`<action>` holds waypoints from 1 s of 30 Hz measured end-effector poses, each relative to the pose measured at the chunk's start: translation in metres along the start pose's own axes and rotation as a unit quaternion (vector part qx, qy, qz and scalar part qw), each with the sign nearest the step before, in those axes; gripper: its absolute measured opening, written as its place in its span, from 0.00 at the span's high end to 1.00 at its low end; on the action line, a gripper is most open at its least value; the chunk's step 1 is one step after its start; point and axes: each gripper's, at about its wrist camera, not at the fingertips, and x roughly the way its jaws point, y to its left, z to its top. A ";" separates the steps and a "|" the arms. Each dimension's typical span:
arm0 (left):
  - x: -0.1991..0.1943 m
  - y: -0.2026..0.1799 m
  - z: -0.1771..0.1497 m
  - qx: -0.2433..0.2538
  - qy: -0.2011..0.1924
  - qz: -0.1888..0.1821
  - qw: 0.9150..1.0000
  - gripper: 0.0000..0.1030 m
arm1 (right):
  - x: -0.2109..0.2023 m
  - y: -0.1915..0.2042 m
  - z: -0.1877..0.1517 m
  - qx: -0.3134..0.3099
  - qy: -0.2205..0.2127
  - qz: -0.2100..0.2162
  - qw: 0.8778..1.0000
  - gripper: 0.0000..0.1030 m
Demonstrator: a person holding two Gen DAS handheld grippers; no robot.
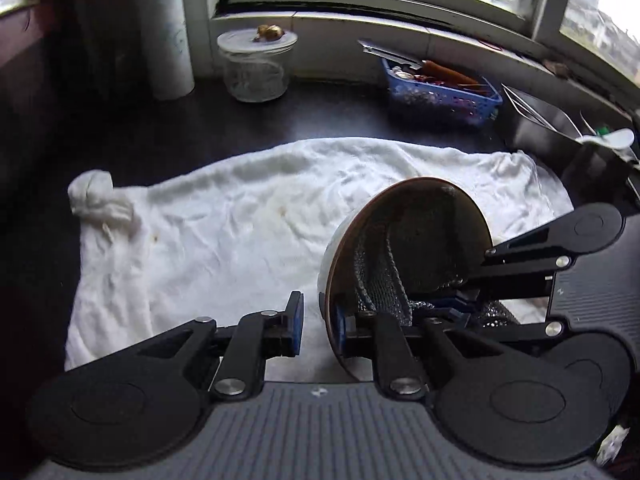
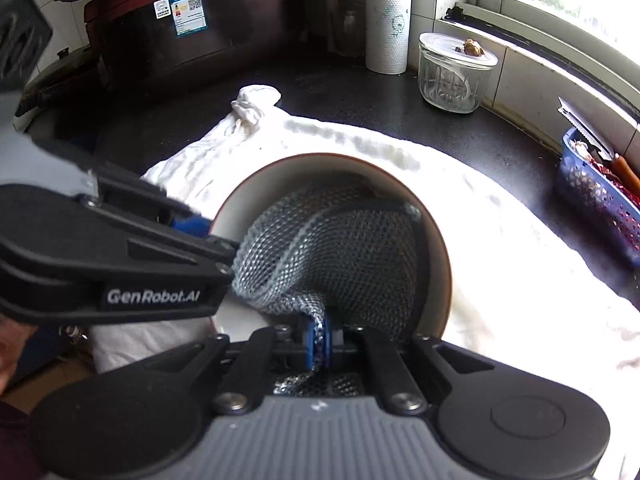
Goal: Clean bowl
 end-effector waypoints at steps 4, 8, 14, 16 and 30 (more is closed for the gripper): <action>0.002 0.029 -0.010 -0.118 -0.006 -0.054 0.991 0.92 | 0.000 0.001 0.001 -0.009 -0.002 -0.012 1.000 0.96; 0.015 0.064 -0.035 -0.305 0.009 -0.112 0.946 0.91 | 0.001 0.002 0.001 -0.010 -0.002 -0.018 1.000 0.96; 0.030 0.085 -0.068 -0.474 0.030 -0.181 0.861 0.88 | 0.001 0.006 0.005 -0.012 -0.011 -0.015 1.000 0.96; 0.032 0.086 -0.069 -0.480 0.031 -0.185 0.857 0.88 | 0.002 0.007 0.006 -0.015 -0.011 -0.015 1.000 0.96; -0.001 0.030 0.009 -0.109 -0.010 -0.026 0.994 0.86 | 0.005 0.012 0.005 -0.043 -0.002 -0.016 0.999 0.95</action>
